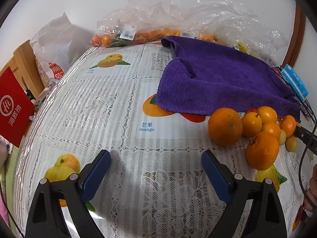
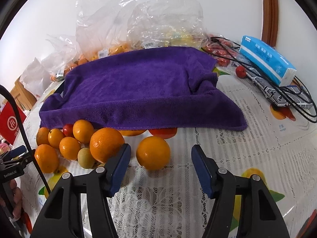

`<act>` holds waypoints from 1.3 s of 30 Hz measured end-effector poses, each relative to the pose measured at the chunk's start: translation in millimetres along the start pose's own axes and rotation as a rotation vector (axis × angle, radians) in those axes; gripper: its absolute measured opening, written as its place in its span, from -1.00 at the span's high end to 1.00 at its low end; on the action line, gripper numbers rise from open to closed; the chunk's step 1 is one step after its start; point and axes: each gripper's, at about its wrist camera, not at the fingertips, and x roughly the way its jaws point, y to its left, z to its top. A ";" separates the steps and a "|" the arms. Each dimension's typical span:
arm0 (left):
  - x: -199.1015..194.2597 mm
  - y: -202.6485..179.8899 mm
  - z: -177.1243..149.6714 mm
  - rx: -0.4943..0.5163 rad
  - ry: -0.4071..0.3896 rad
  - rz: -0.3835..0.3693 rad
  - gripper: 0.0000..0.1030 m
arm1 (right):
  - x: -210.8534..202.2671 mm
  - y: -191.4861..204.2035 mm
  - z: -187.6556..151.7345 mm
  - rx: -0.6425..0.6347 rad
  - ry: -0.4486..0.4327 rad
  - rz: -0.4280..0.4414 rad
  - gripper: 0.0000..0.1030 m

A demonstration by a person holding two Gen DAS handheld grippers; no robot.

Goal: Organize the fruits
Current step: 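Move both tools down toward the oranges in front of the purple towel, then close the right tool on a small orange while the left tool grasps a large orange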

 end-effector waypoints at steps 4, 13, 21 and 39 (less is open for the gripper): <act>-1.1 -2.1 -0.1 0.012 -0.005 -0.007 -0.71 | 6.9 1.6 1.2 -0.004 0.027 -0.007 0.06; -5.8 -2.5 -0.7 0.014 -0.020 -0.011 -0.42 | 7.3 -0.8 0.1 0.001 0.020 0.017 0.32; -11.8 -1.5 -4.3 0.002 -0.026 -0.024 -0.31 | 5.5 2.0 -1.5 -0.004 0.015 0.021 0.32; -12.1 -18.6 5.4 0.015 -0.012 -0.086 -0.26 | -3.4 -5.8 -9.6 -0.025 0.023 0.039 0.31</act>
